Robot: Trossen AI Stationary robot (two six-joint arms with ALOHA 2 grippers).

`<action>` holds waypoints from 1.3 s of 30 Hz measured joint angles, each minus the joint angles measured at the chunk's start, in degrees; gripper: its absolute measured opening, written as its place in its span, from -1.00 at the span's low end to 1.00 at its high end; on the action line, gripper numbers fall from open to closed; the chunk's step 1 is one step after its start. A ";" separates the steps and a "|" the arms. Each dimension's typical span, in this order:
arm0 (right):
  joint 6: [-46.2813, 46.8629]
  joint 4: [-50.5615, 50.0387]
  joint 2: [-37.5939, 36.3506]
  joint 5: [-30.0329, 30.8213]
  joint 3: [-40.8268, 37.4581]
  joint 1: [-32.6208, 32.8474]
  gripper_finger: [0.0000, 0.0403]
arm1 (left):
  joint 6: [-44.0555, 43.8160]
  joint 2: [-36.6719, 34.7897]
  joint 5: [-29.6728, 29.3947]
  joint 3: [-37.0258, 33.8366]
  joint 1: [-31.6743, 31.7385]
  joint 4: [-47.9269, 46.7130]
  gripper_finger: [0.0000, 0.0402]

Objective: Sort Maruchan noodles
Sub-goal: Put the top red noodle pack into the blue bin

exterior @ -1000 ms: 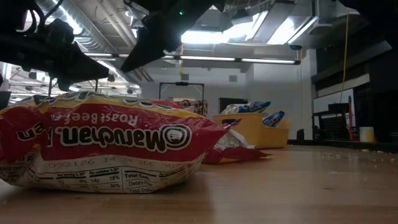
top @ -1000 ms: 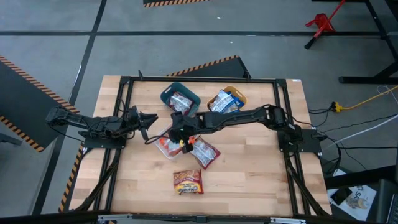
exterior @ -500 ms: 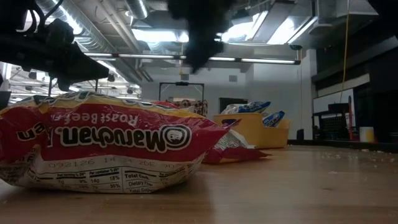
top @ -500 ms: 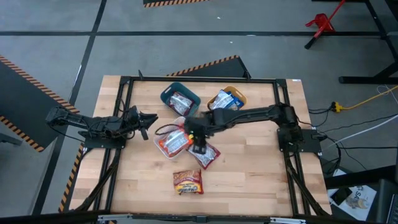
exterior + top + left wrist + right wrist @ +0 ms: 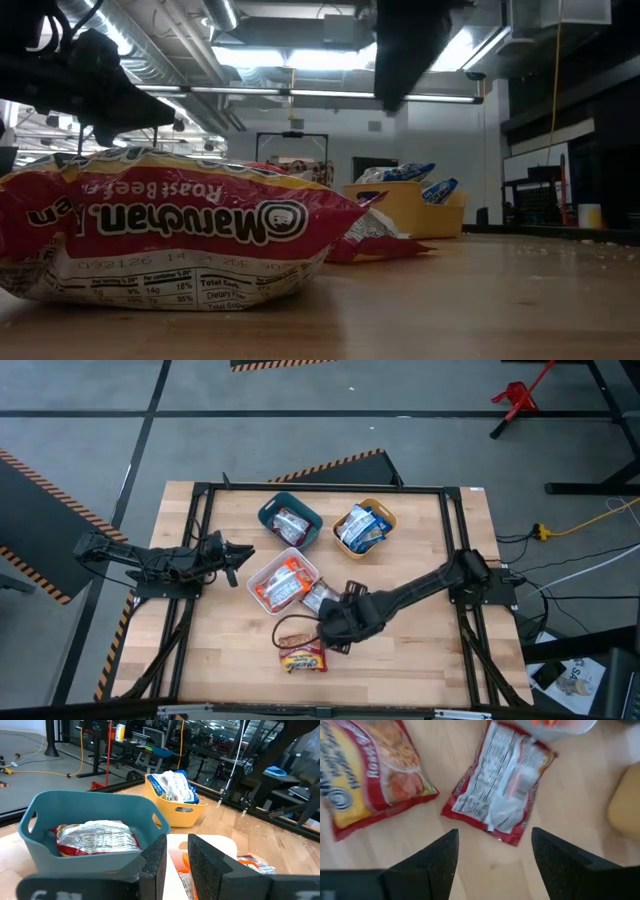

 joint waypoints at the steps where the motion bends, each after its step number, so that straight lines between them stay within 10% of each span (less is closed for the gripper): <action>1: 0.77 1.42 0.06 -0.22 -1.60 0.00 0.16 | 0.00 0.00 0.00 0.00 -0.02 0.00 -0.63; 18: 2.62 29.06 0.11 -10.31 -25.82 -8.08 0.44 | -0.02 0.00 -0.59 0.00 0.00 0.00 -0.63; 31: 2.73 31.23 -0.04 -15.63 -26.51 -8.81 -0.88 | -0.10 0.00 -0.63 0.00 -0.02 0.00 -0.63; 39: 2.43 29.77 -0.96 -21.26 -23.92 -8.74 -0.97 | -0.15 0.00 -0.63 0.00 -0.02 0.00 -0.63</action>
